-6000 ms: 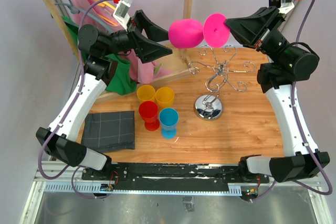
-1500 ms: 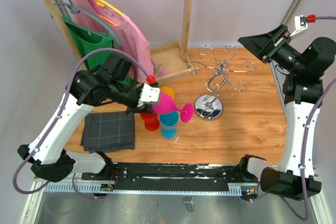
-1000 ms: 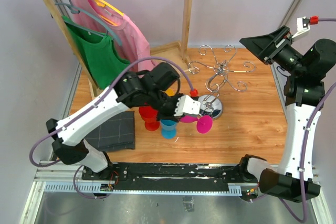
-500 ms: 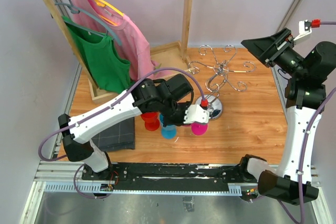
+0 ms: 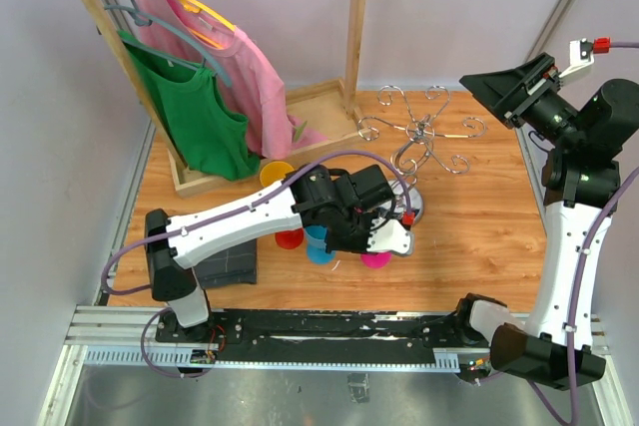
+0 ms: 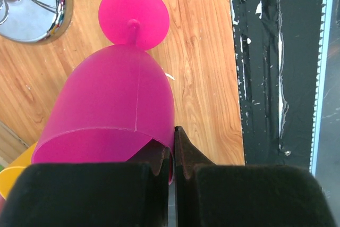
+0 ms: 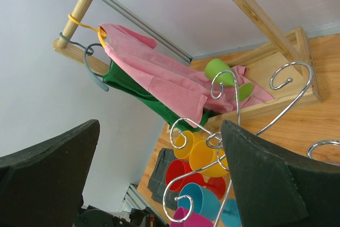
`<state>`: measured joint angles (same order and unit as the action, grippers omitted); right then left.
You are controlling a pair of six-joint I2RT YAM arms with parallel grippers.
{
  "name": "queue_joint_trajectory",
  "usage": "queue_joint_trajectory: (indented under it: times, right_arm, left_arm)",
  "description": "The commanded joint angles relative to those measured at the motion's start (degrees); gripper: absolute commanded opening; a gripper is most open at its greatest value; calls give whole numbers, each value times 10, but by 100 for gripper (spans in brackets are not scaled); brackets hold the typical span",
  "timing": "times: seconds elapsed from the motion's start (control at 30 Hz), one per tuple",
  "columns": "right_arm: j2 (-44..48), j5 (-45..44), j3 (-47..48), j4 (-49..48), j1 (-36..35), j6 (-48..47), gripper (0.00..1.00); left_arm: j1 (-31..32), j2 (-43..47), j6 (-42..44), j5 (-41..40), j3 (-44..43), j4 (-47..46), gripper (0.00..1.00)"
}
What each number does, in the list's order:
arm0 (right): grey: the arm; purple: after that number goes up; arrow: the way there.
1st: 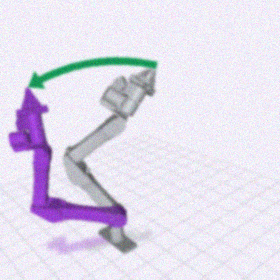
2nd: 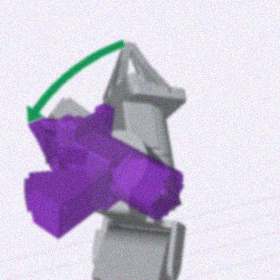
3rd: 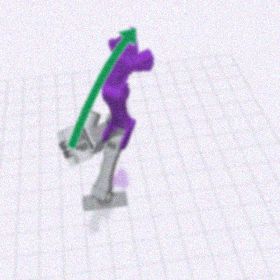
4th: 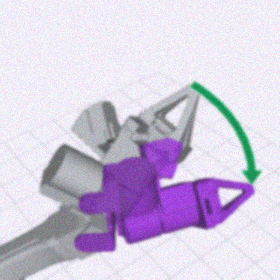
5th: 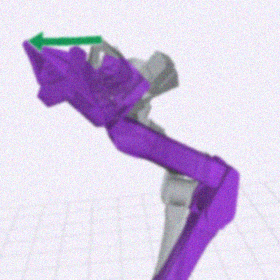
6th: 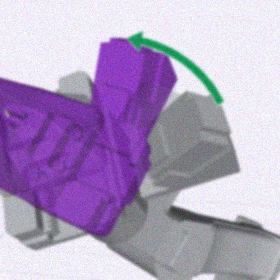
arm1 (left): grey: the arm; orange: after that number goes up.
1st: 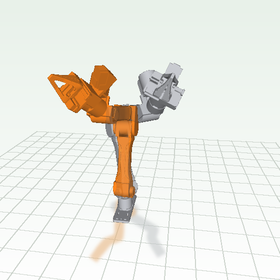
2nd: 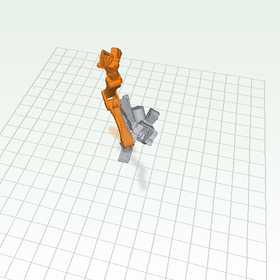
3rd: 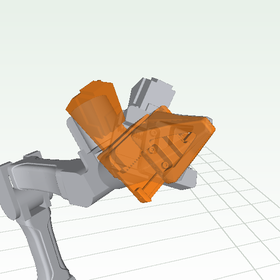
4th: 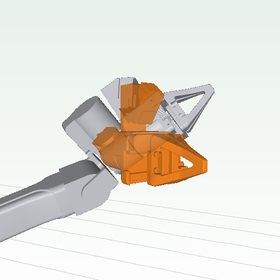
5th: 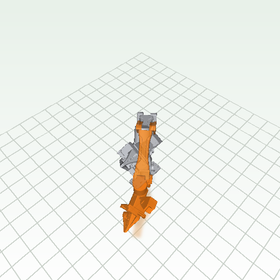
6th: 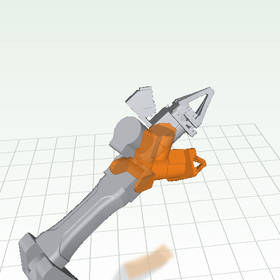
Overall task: Take the wine glass off the wine glass rack
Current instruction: Place the wine glass at the center of the board.
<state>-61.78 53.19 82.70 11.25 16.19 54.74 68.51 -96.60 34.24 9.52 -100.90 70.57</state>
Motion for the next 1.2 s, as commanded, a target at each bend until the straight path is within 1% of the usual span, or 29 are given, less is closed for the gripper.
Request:
queue_joint_trajectory:
  times: [0.0, 0.37, 0.63, 1.17]
  right_arm:
    - [13, -13, -3, 1, 10, -2, 99]
    - [26, -18, -10, 9, 10, -1, 98]
    - [25, -19, -16, 9, 11, 1, 99]
    - [20, -14, -30, -7, 11, 3, 99]
  left_arm:
    - [11, -19, -1, -19, -1, -6, 0]
    - [14, -70, 1, -51, -14, -3, 0]
    - [33, -97, -12, -82, -20, -2, 0]
    - [53, -119, -7, -106, -22, -2, 0]
